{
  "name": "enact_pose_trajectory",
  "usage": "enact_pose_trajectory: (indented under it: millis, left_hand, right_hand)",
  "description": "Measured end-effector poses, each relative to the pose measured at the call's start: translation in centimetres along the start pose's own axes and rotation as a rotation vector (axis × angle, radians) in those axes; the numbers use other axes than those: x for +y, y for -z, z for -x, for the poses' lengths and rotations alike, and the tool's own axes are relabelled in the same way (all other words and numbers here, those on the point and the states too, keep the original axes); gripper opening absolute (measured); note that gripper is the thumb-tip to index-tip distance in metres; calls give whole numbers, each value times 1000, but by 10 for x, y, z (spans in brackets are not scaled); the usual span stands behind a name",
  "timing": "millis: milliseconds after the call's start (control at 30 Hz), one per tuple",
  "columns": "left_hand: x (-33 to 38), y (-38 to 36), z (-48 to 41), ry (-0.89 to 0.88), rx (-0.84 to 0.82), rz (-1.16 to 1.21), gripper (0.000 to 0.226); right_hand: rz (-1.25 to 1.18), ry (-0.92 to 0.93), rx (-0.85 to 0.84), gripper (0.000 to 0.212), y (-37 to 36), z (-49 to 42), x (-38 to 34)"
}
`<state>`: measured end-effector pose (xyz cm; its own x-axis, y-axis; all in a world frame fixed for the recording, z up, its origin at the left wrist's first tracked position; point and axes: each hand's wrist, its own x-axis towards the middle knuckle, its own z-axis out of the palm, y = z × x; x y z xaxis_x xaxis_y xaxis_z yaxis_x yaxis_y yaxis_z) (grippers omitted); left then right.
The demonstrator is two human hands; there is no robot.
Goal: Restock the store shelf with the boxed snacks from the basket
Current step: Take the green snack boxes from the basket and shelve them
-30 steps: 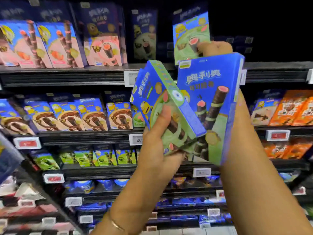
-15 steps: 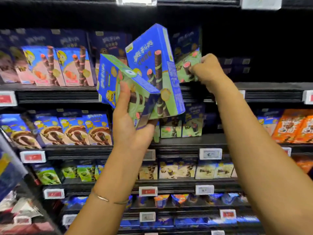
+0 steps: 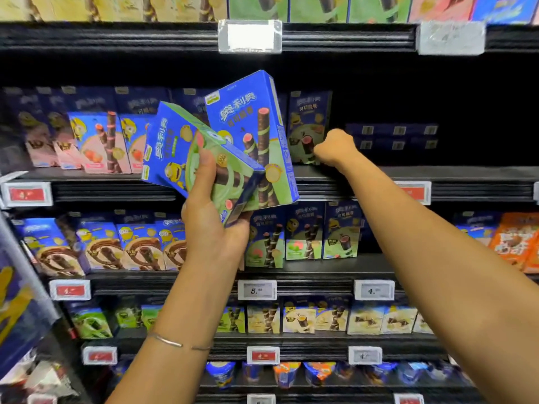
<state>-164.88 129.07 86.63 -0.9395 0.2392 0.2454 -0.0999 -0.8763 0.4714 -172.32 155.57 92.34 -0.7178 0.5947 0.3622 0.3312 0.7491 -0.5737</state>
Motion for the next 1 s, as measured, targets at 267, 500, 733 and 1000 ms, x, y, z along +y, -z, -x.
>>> enact_pose_trajectory:
  millis: [267, 500, 733, 1000]
  left_hand:
    - [-4, -4, -5, -66, 70, -77, 71]
    - [-18, -11, -5, -153, 87, -156, 80]
    - [-21, 0, -10, -210, 130, -270, 68]
    - [3, 8, -29, -204, -20, -543, 41]
  right_hand:
    - [-658, 144, 250, 52, 16, 71, -7]
    - [-1131, 225, -479, 52, 24, 138, -30]
    - [-919, 366, -263, 30, 25, 144, -20]
    - [-1078, 257, 52, 29, 39, 111, -1]
